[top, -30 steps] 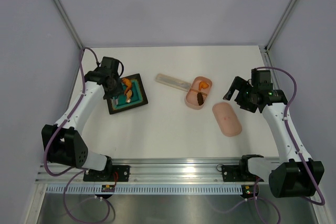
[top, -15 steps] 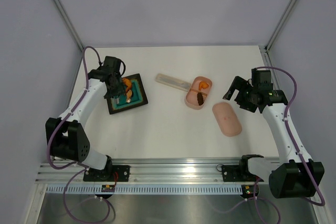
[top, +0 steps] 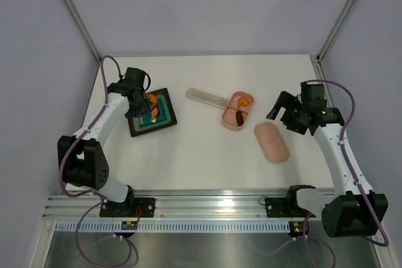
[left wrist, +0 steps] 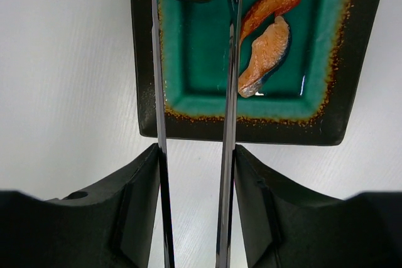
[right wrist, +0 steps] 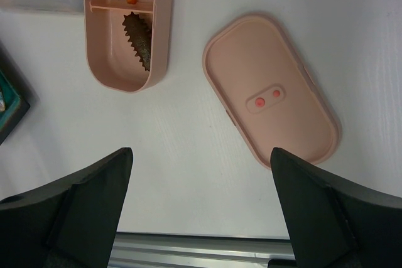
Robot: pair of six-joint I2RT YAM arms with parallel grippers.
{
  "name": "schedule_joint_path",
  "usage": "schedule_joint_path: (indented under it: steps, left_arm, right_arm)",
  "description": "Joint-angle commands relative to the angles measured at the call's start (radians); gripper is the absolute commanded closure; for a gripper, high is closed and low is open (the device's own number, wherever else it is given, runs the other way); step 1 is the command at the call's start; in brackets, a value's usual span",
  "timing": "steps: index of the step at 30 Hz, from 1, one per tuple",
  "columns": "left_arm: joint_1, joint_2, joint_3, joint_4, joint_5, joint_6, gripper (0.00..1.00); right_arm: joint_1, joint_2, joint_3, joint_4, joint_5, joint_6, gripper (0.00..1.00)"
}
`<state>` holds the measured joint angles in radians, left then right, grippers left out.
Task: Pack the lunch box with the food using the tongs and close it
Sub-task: Pick up the fake food from the plate.
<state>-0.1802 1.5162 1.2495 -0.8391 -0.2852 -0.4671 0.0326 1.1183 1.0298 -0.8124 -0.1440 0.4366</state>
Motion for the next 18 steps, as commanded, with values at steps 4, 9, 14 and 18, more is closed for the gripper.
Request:
schedule_joint_path:
  steps: [4, 9, 14, 18]
  left_arm:
    - [0.021, 0.027, -0.013, 0.058, -0.006, 0.013, 0.51]
    - [0.027, 0.019, -0.028, 0.066, -0.002, 0.013, 0.59]
    - [0.025, -0.027, -0.030, 0.060, -0.011, 0.012, 0.80]
    - [0.025, -0.111, -0.001, 0.029, -0.022, 0.041, 0.89]
  right_arm:
    - [0.000, -0.014, 0.001, 0.012, -0.019, -0.024, 0.01]
    - [0.001, -0.012, 0.001, 0.013, -0.017, -0.022, 0.00]
    - [0.000, -0.012, 0.004, 0.012, -0.016, -0.022, 0.01]
    - [0.001, -0.014, 0.007, 0.009, -0.005, -0.016, 0.01]
